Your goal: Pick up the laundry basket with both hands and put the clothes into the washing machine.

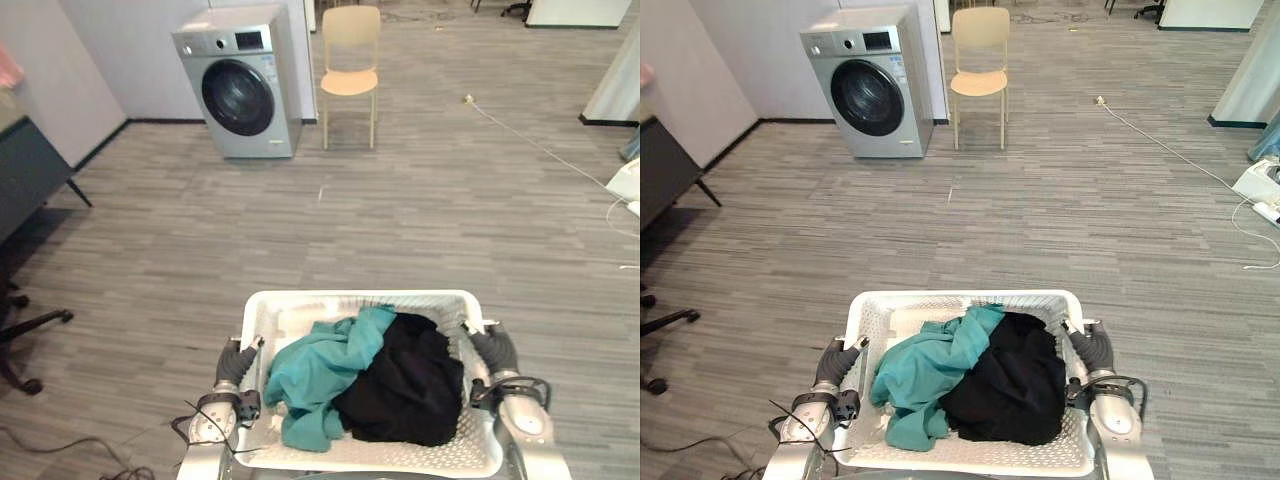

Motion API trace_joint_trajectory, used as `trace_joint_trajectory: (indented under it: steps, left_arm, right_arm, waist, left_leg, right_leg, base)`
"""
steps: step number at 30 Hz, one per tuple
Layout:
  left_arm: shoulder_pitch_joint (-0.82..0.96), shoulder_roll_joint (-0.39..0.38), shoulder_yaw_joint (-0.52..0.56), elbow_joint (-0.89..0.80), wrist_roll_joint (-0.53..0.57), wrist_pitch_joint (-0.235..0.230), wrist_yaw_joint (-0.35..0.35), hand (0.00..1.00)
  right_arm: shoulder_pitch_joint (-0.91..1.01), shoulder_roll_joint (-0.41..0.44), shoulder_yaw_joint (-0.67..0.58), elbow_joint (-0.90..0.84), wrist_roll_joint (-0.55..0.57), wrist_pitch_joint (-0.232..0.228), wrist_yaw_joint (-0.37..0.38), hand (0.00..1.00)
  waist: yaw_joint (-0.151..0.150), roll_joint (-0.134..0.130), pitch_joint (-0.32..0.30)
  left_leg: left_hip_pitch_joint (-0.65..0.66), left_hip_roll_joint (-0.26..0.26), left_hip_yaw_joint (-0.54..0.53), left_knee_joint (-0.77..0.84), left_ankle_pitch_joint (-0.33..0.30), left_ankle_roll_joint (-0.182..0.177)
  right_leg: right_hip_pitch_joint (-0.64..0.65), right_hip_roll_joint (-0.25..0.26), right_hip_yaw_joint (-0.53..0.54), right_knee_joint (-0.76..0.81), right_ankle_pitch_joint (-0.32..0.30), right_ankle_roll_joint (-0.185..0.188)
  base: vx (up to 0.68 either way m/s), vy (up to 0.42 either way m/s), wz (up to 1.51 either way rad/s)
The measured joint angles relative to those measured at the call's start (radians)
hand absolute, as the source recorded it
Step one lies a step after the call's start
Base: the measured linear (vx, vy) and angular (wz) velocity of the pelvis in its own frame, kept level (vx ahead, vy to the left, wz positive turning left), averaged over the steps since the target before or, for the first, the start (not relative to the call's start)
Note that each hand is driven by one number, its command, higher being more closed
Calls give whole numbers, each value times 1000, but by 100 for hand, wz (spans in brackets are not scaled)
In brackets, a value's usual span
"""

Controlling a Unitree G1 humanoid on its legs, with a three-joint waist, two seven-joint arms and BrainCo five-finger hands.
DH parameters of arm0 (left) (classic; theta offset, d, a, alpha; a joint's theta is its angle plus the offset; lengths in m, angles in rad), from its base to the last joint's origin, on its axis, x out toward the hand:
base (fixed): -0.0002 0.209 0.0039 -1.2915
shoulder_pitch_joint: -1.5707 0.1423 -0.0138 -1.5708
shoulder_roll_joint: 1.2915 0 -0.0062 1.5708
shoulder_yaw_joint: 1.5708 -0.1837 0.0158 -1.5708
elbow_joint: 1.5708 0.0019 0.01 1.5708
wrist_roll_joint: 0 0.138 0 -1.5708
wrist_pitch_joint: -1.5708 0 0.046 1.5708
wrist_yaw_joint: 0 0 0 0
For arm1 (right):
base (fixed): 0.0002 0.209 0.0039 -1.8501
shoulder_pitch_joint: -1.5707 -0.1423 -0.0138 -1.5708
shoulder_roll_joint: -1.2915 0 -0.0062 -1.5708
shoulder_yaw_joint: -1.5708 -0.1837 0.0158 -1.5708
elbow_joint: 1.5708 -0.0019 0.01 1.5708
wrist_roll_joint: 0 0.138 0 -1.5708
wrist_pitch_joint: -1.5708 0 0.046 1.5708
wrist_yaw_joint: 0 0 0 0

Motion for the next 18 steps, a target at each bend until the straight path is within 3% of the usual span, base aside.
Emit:
trace_joint_trajectory:
  steps: [1, 2, 3, 4, 5, 6, 7, 9, 11, 13, 14, 15, 16, 17, 18]
  left_arm:
    - [2, 0, -1, 0, 0, 4, 0, 100]
    - [12, 2, -3, 0, 2, 6, 0, 100]
    - [19, -1, -10, -7, 11, 8, -1, 100]
    - [12, 11, -9, -7, 18, 9, -1, 100]
    - [0, 30, -8, -7, 32, 13, 0, 100]
    - [0, 29, -10, -7, 44, 18, 0, 100]
    - [-1, 24, -24, -7, 63, 23, -1, 100]
    - [-1, 26, -48, -13, 78, 23, 0, 100]
    - [-11, 27, -48, -43, 77, 20, 7, 100]
    - [-24, 27, -53, -71, 78, 21, 6, 100]
    - [-25, 27, -58, -93, 78, 20, 6, 100]
    - [-27, 27, -61, -100, 78, 20, 6, 100]
    - [-31, 31, -65, -125, 78, 20, 6, 100]
    - [-34, 32, -71, -127, 78, 18, 8, 100]
    - [-40, 15, -91, -116, 78, 17, 23, 100]
  right_arm:
    - [-8, 6, -2, 12, -1, 1, 1, 100]
    - [-6, 12, -5, 21, -7, -4, 5, 100]
    - [11, 10, -12, 28, -26, -13, 6, 100]
    - [8, 28, -17, 41, -33, -19, 6, 100]
    - [4, 60, -26, 53, -41, -20, 4, 100]
    - [3, 66, -33, 73, -43, -19, 3, 100]
    - [13, 67, -47, 92, -44, -18, 3, 100]
    - [39, 77, -64, 93, -44, -18, 1, 100]
    - [35, 91, -73, 73, -43, -24, -5, 100]
    - [38, 104, -87, 35, -43, -22, -14, 100]
    - [42, 105, -96, 5, -43, -20, -18, 100]
    - [46, 105, -99, -6, -43, -20, -21, 100]
    - [61, 111, -101, -37, -42, -21, -30, 100]
    - [72, 113, -101, -55, -41, -23, -36, 100]
    - [72, 87, -104, -58, -41, -20, -48, 100]
  waist:
    - [9, -4, 1]
    - [19, -26, -6]
    - [24, -41, -15]
    - [14, -78, -9]
    - [-8, -121, -17]
    - [-26, -118, -15]
    - [-34, -91, 1]
    - [-39, -39, 6]
    - [-59, -31, 6]
    - [-69, -31, 14]
    - [-72, -17, 23]
    - [-75, -12, 23]
    - [-76, -23, 13]
    - [-79, -34, 5]
    - [-77, 5, -3]
  left_leg:
    - [-24, 14, 2, 103, -17, 3]
    - [-28, -16, 18, 135, -63, -34]
    - [88, -69, 26, -20, -144, 21]
    - [123, -108, 34, -39, -159, 30]
    - [173, -152, 53, -60, -182, 47]
    - [223, -168, 57, -78, -192, 59]
    - [323, -176, 46, -139, -194, 63]
    - [455, -174, 16, -251, -193, 63]
    - [541, -177, 3, -314, -195, 60]
    - [602, -167, -6, -336, -212, 28]
    - [647, -141, -5, -347, -235, -12]
    - [665, -126, -3, -347, -244, -29]
    - [699, -116, -4, -355, -263, -65]
    - [724, -112, -10, -364, -273, -83]
    - [758, -71, -32, -380, -270, -107]
  right_leg:
    - [7, 0, 32, 34, 40, -1]
    - [-17, -11, 54, 148, 82, 49]
    - [-121, -34, 73, 417, 144, 168]
    - [-182, -61, 100, 580, 207, 225]
    - [-317, -72, 144, 901, 268, 223]
    - [-392, -83, 115, 1051, 266, 214]
    - [-447, -92, 42, 1130, 239, 167]
    - [-517, -71, -57, 1124, 168, 84]
    - [-601, -45, -112, 1000, 88, 46]
    - [-666, -23, -153, 862, 44, 7]
    - [-691, -3, -193, 715, 41, -6]
    - [-695, 9, -207, 611, 50, -13]
    - [-698, 35, -217, 313, 147, -34]
    - [-696, 45, -210, 272, 261, -52]
    - [-686, 86, -215, 297, 295, -83]
  base:
    - [605, 422, -13]
    - [660, 476, -33]
    - [537, 356, -20]
    - [527, 224, 22]
    - [553, 111, 41]
    - [661, 130, 36]
    - [565, 128, 7]
    - [542, 125, 3]
    - [570, 44, 18]
    - [518, -80, 13]
    - [530, -119, 5]
    - [685, -195, 12]
    - [600, -184, 17]
    - [765, -219, 10]
    - [533, -136, -6]
